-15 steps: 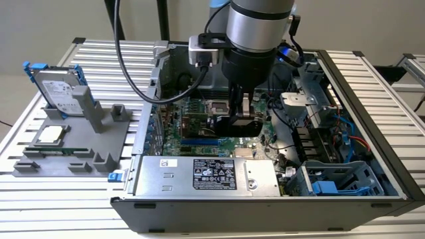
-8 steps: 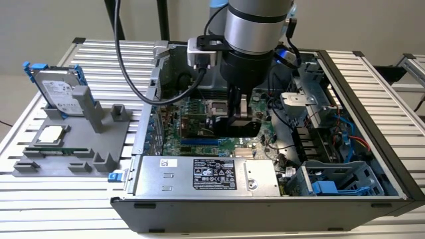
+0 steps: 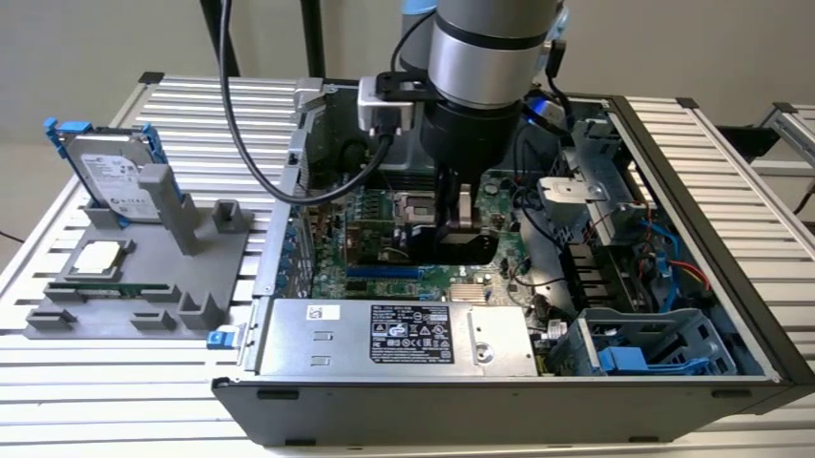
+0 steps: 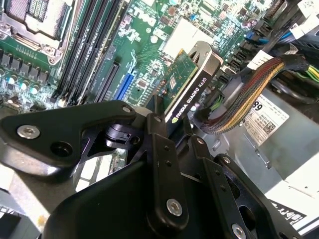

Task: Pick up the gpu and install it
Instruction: 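Insert the gpu into the slot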

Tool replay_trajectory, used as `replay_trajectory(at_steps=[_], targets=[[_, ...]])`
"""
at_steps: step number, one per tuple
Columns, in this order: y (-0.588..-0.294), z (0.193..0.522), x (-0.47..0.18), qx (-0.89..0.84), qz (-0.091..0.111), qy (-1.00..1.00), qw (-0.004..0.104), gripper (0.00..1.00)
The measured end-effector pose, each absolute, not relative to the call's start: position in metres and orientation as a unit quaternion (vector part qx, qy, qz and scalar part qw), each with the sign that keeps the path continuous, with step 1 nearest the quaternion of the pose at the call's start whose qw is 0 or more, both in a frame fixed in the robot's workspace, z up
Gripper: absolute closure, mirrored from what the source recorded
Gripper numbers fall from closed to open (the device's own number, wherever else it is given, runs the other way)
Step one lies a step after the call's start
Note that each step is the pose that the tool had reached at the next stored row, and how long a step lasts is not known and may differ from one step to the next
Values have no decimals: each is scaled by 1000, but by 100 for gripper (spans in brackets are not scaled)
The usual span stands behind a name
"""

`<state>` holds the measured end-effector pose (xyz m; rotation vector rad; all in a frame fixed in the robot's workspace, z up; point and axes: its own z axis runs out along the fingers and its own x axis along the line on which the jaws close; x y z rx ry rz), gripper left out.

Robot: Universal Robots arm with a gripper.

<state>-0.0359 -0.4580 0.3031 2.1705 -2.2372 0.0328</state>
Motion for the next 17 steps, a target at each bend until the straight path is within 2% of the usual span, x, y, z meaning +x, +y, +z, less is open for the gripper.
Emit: replay_trajectory(at_steps=[17], targets=[[-458, 297, -37, 696, 11, -718, 12, 100]])
